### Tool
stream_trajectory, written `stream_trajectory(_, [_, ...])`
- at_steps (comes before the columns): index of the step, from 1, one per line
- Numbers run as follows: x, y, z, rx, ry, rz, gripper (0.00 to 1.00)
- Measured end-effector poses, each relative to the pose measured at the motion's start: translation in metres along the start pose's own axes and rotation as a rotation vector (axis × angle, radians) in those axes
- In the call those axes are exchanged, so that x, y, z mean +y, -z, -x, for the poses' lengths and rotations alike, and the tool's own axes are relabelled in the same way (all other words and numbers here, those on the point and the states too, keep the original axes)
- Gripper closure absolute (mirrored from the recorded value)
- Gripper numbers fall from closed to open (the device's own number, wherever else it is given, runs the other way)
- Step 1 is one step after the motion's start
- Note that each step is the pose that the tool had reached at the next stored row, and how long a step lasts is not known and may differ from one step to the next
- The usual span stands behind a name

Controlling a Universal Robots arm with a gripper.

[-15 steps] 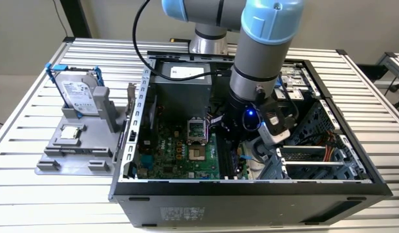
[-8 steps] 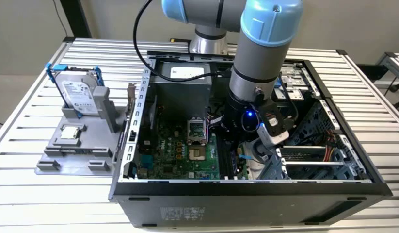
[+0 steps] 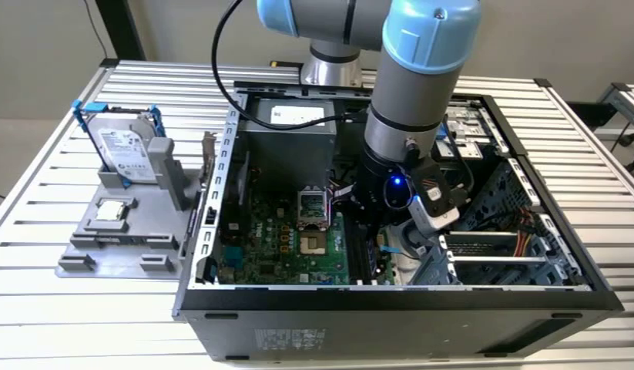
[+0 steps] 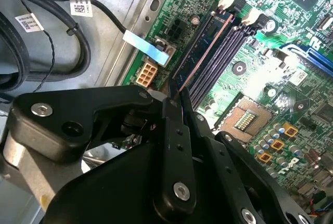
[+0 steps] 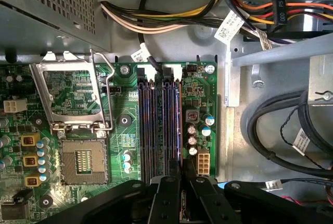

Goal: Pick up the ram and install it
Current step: 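Insert the ram into the slot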

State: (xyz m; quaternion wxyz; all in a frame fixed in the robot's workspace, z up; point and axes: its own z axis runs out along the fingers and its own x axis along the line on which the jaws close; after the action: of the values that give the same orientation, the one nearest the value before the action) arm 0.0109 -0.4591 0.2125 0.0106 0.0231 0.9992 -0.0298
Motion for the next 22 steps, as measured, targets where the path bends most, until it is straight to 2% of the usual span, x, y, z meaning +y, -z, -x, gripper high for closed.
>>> stream_trajectory(2, [0.0001,-0.0001,0.0,-0.0002,0.0,0.0004,1.0])
stream_trajectory(3, [0.0001,-0.0001,0.0,0.0,0.0,0.0003,0.0])
stream_trajectory(9, [-0.0001,0.0009,0.0001,0.0011,-0.001,-0.0009,0.0])
stream_trajectory(10, [-0.0003,0.0035,0.0001,0.0015,-0.001,-0.0007,0.0])
stream_trajectory(15, [-0.0016,0.0253,0.0006,0.0044,-0.004,-0.0005,0.0])
stream_trajectory(17, [-0.002,0.0321,0.0008,0.0056,-0.004,-0.0007,0.0])
stream_trajectory(22, [-0.0025,0.0362,0.0009,0.0063,-0.005,0.0005,0.0])
